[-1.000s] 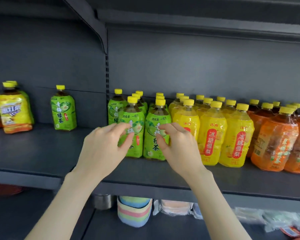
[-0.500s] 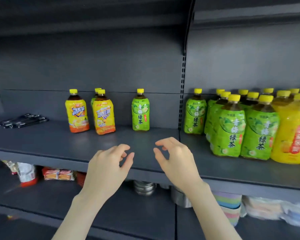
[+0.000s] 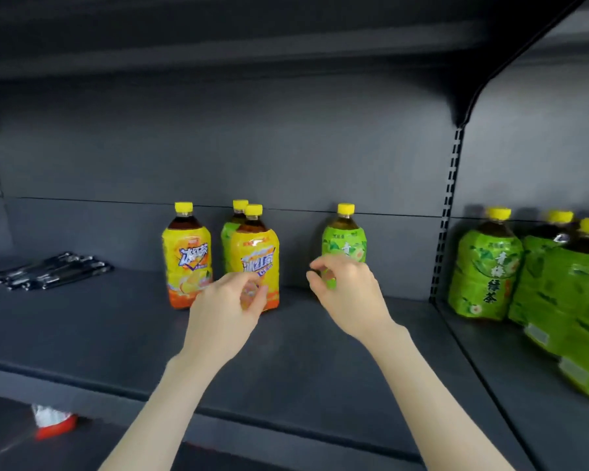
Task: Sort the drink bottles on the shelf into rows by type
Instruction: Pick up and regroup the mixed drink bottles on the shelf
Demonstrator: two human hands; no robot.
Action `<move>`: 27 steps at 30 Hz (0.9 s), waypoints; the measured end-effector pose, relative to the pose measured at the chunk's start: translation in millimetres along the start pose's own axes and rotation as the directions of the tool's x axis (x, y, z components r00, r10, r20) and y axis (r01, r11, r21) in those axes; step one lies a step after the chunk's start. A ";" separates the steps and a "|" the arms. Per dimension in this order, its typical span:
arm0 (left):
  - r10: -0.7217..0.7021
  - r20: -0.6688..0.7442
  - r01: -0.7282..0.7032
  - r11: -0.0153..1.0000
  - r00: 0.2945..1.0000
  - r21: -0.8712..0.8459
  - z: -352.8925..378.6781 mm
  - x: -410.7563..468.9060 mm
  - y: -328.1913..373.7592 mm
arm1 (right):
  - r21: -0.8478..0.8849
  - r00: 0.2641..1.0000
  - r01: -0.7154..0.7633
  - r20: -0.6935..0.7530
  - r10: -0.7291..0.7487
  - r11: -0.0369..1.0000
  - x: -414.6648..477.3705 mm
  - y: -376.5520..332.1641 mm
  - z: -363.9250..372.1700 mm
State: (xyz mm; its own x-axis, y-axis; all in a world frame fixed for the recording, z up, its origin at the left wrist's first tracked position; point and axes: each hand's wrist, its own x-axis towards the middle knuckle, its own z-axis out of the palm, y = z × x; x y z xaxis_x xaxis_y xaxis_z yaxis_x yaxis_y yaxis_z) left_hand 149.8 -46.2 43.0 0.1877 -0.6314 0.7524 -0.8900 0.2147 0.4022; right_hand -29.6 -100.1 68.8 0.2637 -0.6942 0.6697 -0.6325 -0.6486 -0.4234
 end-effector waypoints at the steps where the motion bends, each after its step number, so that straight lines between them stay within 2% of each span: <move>1: -0.013 0.004 0.013 1.000 1.000 -0.004 3.0 7.8 -13.6 | 0.005 1.000 0.001 0.007 -0.001 1.000 11.9 -1.0 11.5; 6: -0.133 -0.129 0.129 0.991 0.983 -0.041 11.2 33.0 -74.3 | 0.098 0.997 -0.040 0.072 0.033 0.994 57.5 -5.8 69.7; 10: -0.313 -0.235 0.310 0.949 0.920 -0.049 20.0 53.3 -126.4 | 0.169 0.980 -0.162 0.141 0.139 0.972 81.0 -12.7 108.4; 12: -0.427 -0.188 0.415 0.904 0.884 -0.102 22.0 65.7 -148.0 | 0.251 0.964 -0.245 0.165 0.208 0.936 88.8 -15.2 122.1; 14: -0.493 -0.073 0.475 0.862 0.867 -0.178 22.2 80.9 -165.9 | 0.391 0.929 -0.361 0.224 0.293 0.847 94.3 -15.3 134.7; 16: -0.513 0.051 0.504 0.814 0.857 -0.290 25.8 93.5 -183.7 | 0.504 0.891 -0.453 0.284 0.355 0.735 96.1 -11.7 144.5; 18: -0.515 0.175 0.537 0.732 0.839 -0.419 29.4 100.5 -195.2 | 0.541 0.876 -0.482 0.305 0.373 0.689 95.2 -9.5 147.3; 21: -0.516 0.249 0.564 0.647 0.819 -0.513 32.7 101.1 -203.2 | 0.519 0.869 -0.495 0.297 0.395 0.697 92.9 -13.6 147.9; 23: -0.499 0.264 0.557 0.648 0.826 -0.520 32.1 100.8 -206.5 | 0.493 0.858 -0.512 0.257 0.445 0.703 91.9 -15.4 151.5; 27: -0.425 0.319 0.529 0.622 0.847 -0.578 25.9 99.3 -212.3 | 0.355 0.858 -0.509 0.135 0.495 0.784 89.1 -17.2 161.0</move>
State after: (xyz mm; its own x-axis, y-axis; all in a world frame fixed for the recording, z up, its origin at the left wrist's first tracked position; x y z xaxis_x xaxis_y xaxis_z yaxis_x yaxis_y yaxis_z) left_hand 346.6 -173.8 18.8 0.4048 -0.8637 0.3002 -0.2140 0.2297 0.9494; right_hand 122.1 -201.0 37.5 0.0111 -0.9591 0.2827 -0.3714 -0.2664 -0.8894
